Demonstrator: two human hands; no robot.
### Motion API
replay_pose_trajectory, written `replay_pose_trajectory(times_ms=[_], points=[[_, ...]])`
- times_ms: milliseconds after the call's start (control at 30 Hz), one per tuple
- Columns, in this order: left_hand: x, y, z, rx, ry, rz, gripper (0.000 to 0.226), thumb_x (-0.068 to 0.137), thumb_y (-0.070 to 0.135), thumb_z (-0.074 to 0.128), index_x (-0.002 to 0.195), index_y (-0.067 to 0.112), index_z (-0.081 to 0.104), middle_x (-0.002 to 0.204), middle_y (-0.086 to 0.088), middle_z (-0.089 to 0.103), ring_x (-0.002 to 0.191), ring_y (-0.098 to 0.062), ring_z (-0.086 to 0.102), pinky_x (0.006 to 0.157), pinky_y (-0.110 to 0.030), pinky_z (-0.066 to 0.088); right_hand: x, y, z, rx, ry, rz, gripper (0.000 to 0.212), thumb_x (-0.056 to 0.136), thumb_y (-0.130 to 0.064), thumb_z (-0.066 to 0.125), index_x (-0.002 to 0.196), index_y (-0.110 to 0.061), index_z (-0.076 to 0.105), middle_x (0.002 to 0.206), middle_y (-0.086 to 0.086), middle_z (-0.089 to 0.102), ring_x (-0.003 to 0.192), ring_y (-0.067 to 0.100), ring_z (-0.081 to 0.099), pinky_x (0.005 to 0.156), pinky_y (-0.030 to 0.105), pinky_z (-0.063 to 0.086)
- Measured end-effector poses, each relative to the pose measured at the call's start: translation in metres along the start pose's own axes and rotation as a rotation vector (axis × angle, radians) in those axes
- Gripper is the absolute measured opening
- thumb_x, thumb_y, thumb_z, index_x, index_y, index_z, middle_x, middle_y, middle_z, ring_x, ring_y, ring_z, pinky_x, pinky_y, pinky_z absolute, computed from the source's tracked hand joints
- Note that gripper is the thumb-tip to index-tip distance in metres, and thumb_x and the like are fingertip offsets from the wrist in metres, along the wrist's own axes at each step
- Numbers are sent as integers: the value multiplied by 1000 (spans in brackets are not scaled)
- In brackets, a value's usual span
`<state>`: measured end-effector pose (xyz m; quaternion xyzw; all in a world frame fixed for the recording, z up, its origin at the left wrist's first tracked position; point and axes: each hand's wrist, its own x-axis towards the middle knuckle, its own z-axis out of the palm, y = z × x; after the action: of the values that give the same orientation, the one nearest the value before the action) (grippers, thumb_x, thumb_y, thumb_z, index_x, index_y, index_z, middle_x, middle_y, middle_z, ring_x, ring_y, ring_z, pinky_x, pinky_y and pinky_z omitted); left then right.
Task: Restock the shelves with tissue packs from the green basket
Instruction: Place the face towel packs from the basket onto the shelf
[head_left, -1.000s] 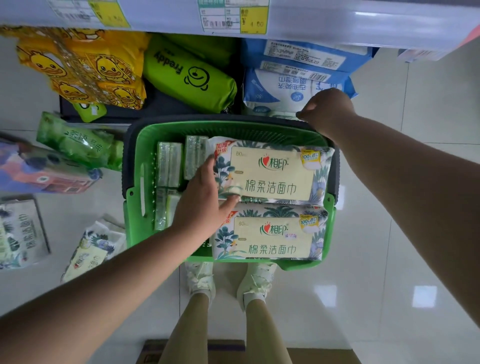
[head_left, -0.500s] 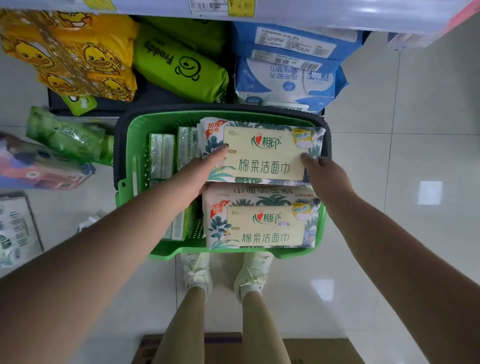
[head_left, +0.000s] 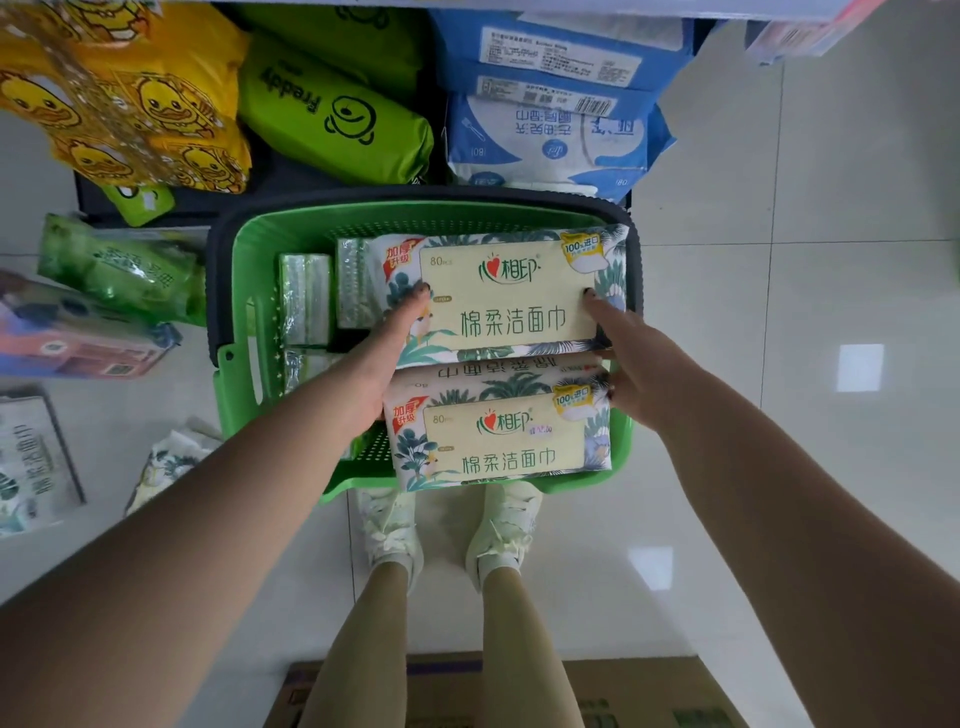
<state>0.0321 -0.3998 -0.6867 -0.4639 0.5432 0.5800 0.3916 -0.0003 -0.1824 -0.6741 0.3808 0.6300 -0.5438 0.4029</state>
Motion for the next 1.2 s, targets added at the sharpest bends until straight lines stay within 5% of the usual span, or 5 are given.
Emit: replay_pose_trajectory(times_ms=[300,467,700,1100,1200], points=[[-15,-33,2,17,10,122,66,76,68,45,131,33,46,131,1,56,117,-23,54,103,-47,39,-4,27,-5,57,-70,40,38,88,-46,55,123,-32,47,113,1,67,97,27,68,89,52,51],[-10,-24,6,2,118,101,48,92,51,40,129,21,48,119,4,55,101,-18,56,63,-21,40,0,24,3,-117,54,-33,48,76,-54,56,117,-29,52,112,3,65,99,28,64,93,49,50],[-20,-11,-6,265,198,178,90,75,81,25,147,26,24,153,-4,27,135,-29,32,108,-45,24,-8,5,3,-371,172,-243,40,87,-46,55,112,-15,57,105,7,65,97,26,61,89,39,48],[-167,19,-25,140,206,446,85,73,70,51,145,36,20,144,9,39,132,-22,38,101,-34,31,-151,-41,-2,-255,148,-492,29,87,-29,61,113,-18,56,103,-5,68,90,10,63,74,28,48],[-228,33,-24,175,221,567,62,86,48,48,142,35,25,101,37,41,113,-7,40,94,-29,29,-202,-60,-6,-207,142,-577,24,86,-24,63,109,-22,55,98,-12,67,82,-4,60,65,18,44]])
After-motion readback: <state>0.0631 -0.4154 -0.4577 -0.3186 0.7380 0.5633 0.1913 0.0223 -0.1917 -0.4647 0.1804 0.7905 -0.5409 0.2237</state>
